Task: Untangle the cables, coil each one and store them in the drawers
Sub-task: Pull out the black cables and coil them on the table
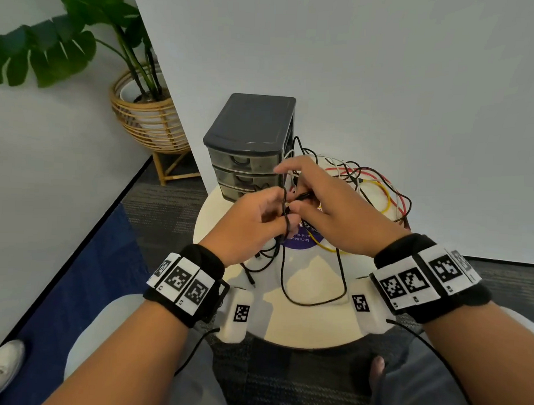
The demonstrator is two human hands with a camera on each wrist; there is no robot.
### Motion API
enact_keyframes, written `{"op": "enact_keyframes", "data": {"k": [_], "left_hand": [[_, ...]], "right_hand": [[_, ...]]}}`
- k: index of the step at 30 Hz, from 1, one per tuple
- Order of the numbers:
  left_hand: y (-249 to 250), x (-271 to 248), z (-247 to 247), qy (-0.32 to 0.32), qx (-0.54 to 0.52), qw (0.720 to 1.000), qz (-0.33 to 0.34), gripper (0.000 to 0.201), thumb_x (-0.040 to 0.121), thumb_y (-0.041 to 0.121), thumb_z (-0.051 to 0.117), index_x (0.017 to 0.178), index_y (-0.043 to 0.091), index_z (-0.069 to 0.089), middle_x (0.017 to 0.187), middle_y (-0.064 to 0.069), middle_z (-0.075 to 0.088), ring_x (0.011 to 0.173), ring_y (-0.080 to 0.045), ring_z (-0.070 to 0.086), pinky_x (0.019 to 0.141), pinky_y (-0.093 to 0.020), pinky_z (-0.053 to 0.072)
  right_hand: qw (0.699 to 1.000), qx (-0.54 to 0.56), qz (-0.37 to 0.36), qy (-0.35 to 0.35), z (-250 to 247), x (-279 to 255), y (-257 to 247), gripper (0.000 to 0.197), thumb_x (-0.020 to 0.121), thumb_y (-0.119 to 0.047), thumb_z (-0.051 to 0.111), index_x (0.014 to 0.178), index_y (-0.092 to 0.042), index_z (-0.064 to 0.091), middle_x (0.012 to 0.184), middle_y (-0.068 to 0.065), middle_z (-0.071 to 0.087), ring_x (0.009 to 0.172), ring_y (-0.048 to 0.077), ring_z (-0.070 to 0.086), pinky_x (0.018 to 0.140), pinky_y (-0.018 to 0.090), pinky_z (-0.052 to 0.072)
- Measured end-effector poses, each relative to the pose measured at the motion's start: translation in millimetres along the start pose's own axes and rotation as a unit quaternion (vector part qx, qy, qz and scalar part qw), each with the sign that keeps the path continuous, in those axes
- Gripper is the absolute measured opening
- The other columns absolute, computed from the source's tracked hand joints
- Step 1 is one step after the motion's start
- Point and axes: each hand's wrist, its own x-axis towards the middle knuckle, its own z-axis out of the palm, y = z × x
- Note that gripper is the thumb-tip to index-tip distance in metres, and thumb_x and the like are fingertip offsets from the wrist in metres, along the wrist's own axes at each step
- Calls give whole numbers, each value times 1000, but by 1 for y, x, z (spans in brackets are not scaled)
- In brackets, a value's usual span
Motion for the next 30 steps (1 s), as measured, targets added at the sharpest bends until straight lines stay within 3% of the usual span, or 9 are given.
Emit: {"op": "enact_keyframes", "data": {"k": [2, 5, 7, 10, 14, 18, 21, 27, 30], "left_hand": [[-1, 1, -2, -12, 32, 999, 1, 17, 104, 16, 57, 100, 6, 70, 76, -10, 72, 82, -26, 69, 82, -37, 56], [2, 2, -8, -30, 54, 998, -20, 27, 105, 20, 55, 89, 32, 74, 73, -5, 73, 85, -22, 70, 82, -36, 55], [3, 2, -10, -38, 59, 997, -26, 36, 104, 21, 56, 80, 42, 72, 70, -3, 72, 81, -17, 70, 77, -31, 51], [2, 1, -8, -50, 80, 995, -18, 39, 104, 22, 58, 71, 40, 69, 64, 2, 65, 66, -16, 61, 69, -37, 50], [-3, 3, -8, -52, 89, 994, -31, 27, 100, 21, 63, 78, 10, 74, 65, -4, 65, 62, -15, 61, 69, -35, 54], [-1, 5, -17, 42, 6, 998, -50, 19, 102, 8, 58, 100, 3, 77, 70, 5, 67, 67, -15, 63, 68, -31, 55], [-4, 4, -26, 170, -76, 977, -105, 19, 102, 12, 59, 96, 5, 75, 77, -8, 64, 66, -15, 68, 60, -27, 54], [-11, 2, -54, 372, -298, 875, -85, 17, 106, 13, 51, 99, 5, 64, 77, -5, 61, 71, -20, 70, 68, -31, 60], [-13, -1, -60, 411, -331, 847, -60, 21, 108, 18, 47, 98, 10, 64, 78, -5, 64, 72, -19, 72, 69, -31, 61]], "right_hand": [[1000, -18, -25, 5, 1, 0, 4, 32, 99, -9, 55, 127, -26, 59, 97, -24, 60, 95, 1, 58, 80, 17, 43], [998, -38, -30, 37, -3, -1, 13, 7, 96, -22, 56, 100, -26, 62, 93, -8, 60, 90, 14, 57, 77, 41, 50], [998, -38, -28, 40, -5, -3, 14, 9, 95, -28, 58, 104, -27, 60, 101, -7, 60, 95, 16, 57, 79, 43, 51], [997, -48, -61, 1, -1, -1, 11, 36, 94, -16, 64, 128, -28, 61, 123, -7, 57, 116, 13, 56, 95, 35, 51], [997, -45, -62, 32, 2, 4, 11, 13, 94, -23, 70, 106, -22, 73, 101, -8, 69, 97, 9, 64, 84, 31, 52], [991, -11, -14, 130, -4, -2, 20, 2, 93, -20, 71, 92, -19, 71, 90, -8, 70, 89, 11, 65, 76, 34, 52], [984, 10, -6, 179, -8, -9, 27, 5, 93, -19, 72, 88, -19, 69, 90, -5, 69, 94, 17, 66, 77, 38, 52], [997, 53, 55, 4, -16, -23, 44, 10, 84, -13, 82, 80, -20, 76, 82, -4, 70, 76, 12, 63, 69, 16, 43], [990, -30, 123, -68, -15, -29, 56, 8, 83, -15, 82, 78, -19, 77, 78, -9, 68, 72, 8, 60, 70, 25, 48]]}}
